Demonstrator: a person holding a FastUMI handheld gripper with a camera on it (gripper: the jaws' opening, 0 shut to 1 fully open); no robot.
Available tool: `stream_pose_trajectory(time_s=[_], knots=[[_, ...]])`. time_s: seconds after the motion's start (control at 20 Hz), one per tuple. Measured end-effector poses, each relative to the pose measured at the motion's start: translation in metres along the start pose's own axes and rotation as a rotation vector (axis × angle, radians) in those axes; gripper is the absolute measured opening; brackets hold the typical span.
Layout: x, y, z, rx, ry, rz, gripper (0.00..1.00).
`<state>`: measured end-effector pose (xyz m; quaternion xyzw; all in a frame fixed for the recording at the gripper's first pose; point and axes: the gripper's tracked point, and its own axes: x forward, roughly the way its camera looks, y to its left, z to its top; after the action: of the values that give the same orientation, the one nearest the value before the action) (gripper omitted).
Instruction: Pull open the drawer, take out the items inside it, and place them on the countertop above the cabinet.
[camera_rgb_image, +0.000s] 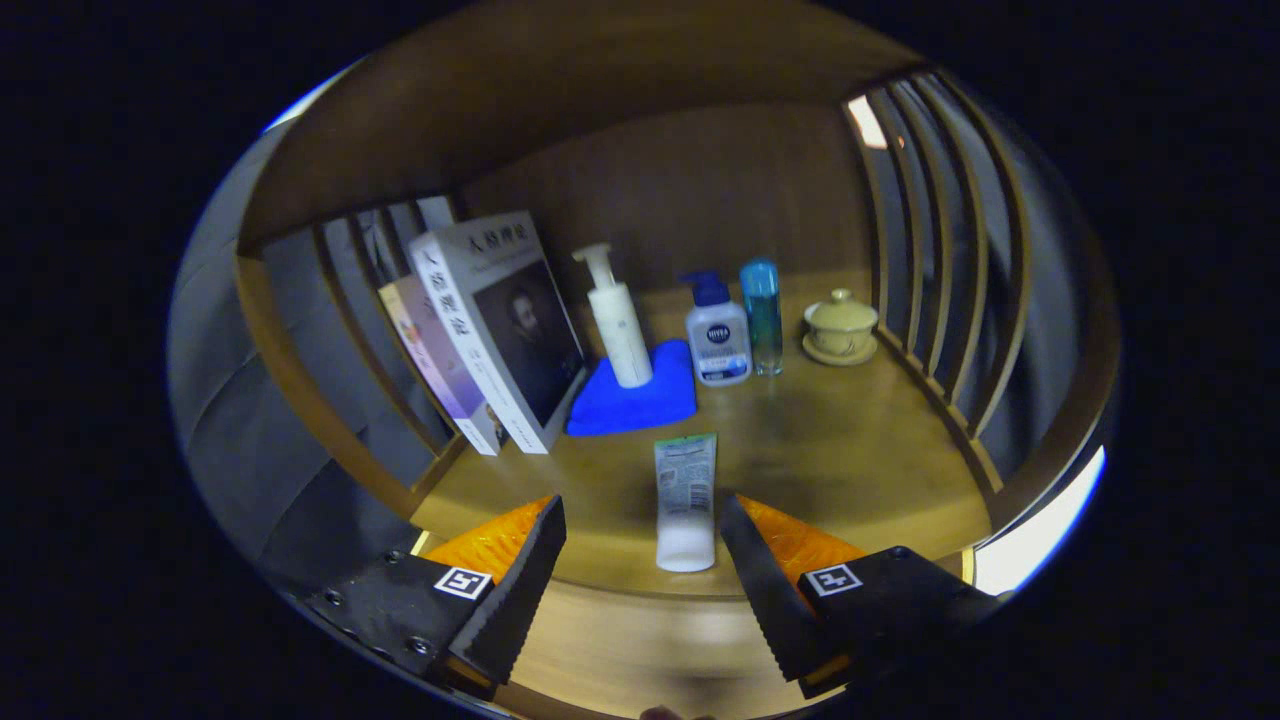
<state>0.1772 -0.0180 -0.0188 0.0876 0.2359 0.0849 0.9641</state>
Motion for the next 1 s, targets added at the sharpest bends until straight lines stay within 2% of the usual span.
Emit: stream_pose_trajectory(time_s=[0.35, 0.55, 0.75, 1.0], knots=[[-0.083, 0.041, -0.015, -0.109, -0.279, 0.020, 0.98], [-0.125, 0.051, -0.044, -0.192, -0.430, -0.043, 0.98], [-0.153, 0.059, -0.081, -0.231, -0.493, -0.081, 0.98], [-0.175, 0.054, -0.121, -0.229, -0.491, -0.116, 0.98]])
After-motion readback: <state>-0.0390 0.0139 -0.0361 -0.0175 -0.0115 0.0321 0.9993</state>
